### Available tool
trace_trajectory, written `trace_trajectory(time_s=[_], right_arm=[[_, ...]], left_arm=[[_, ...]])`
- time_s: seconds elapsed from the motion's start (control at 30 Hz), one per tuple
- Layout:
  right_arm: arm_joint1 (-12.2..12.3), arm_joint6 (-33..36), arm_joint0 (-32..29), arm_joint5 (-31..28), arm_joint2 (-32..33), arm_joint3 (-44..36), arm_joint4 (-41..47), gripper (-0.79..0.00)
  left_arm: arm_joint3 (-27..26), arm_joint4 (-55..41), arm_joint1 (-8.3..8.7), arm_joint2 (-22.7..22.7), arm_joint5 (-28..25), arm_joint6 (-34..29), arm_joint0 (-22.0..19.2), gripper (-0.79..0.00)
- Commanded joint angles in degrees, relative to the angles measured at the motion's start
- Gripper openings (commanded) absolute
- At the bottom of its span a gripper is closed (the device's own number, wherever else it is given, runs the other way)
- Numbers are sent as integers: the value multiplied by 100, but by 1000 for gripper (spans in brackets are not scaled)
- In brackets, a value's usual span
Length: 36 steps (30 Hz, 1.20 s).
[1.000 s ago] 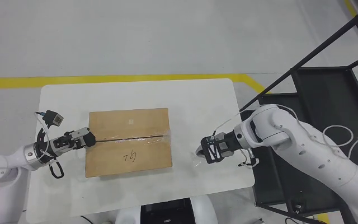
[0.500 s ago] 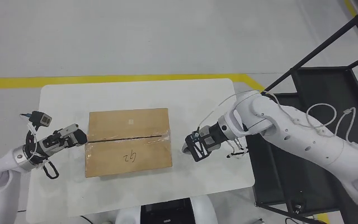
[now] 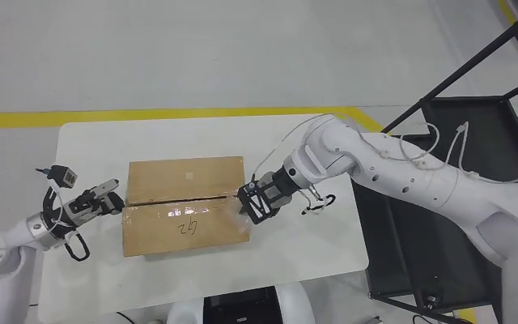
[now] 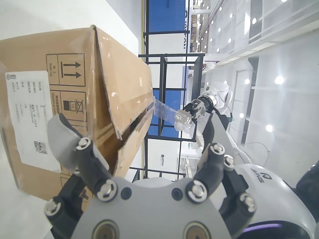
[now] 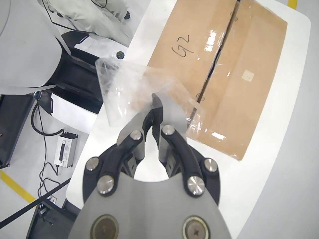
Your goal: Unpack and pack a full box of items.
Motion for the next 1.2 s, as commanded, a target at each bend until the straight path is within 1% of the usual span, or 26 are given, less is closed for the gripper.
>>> trace_trajectory(time_s=[0.0,0.17,0.47,0.63,0.87,1.17], right_arm=[[-152,32,3,0,6,164,48,-785],[-623,249,-1,0,6,694,270,-785],[-1589,1165,-73,0,6,1625,739,-785],[-2026,1567,-82,0,6,2160,947,-785],[-2449,1957,-105,0,6,2704,1122,-785],[-2813,2127,-117,0,6,3216,1230,-785]], left_arm=[[3,43,-8,150,12,-11,-96,0],[11,153,-9,317,30,-47,-221,0],[-4,114,2,365,21,-90,-216,0],[-64,157,-1,509,45,-118,-332,0],[-150,245,1,661,81,-139,-443,0],[-160,192,19,643,76,-150,-398,0]])
